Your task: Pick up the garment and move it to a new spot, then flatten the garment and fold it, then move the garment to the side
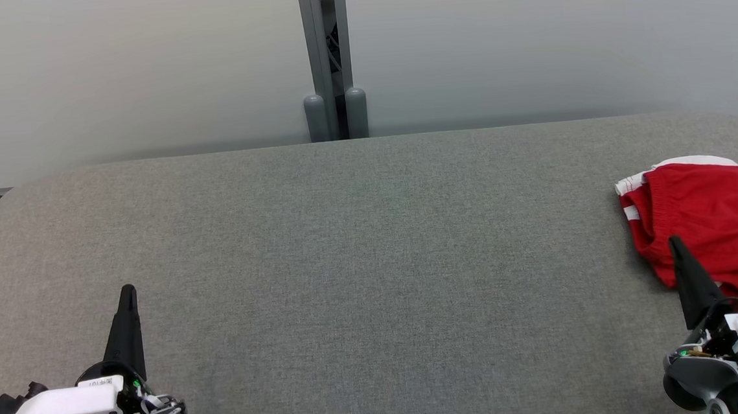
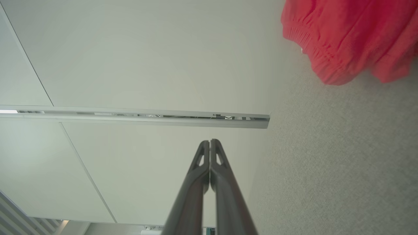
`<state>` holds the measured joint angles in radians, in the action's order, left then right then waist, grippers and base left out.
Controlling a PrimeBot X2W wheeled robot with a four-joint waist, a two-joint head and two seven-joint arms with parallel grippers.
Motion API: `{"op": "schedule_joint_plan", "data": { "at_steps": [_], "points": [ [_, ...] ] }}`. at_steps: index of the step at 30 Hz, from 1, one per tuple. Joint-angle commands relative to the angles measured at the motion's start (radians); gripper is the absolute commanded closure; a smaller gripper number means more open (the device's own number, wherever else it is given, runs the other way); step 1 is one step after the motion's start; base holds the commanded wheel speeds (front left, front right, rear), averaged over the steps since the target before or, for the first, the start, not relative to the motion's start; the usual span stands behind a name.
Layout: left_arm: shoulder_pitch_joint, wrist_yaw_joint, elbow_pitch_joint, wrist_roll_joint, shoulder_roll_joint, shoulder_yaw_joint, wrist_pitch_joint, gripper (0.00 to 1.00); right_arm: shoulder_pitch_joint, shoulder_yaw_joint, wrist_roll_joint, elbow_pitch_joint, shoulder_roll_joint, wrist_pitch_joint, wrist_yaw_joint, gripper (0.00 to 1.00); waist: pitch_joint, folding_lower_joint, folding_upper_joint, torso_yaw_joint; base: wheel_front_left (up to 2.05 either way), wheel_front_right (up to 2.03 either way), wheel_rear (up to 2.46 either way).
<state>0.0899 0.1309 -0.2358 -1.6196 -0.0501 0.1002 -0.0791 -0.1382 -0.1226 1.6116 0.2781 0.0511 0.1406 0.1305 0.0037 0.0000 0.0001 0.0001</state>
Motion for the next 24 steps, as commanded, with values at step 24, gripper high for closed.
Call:
{"op": "schedule_joint_plan", "data": {
  "at_steps": [24],
  "points": [
    [0.018,0.005,0.000,0.005,-0.002,0.006,-0.004,1.00,-0.007,-0.005,-0.004,0.002,0.003,0.006,0.000,1.00,0.000,0.0000,-0.0001,0.000,0.00,0.00,0.00]
  ]
}}
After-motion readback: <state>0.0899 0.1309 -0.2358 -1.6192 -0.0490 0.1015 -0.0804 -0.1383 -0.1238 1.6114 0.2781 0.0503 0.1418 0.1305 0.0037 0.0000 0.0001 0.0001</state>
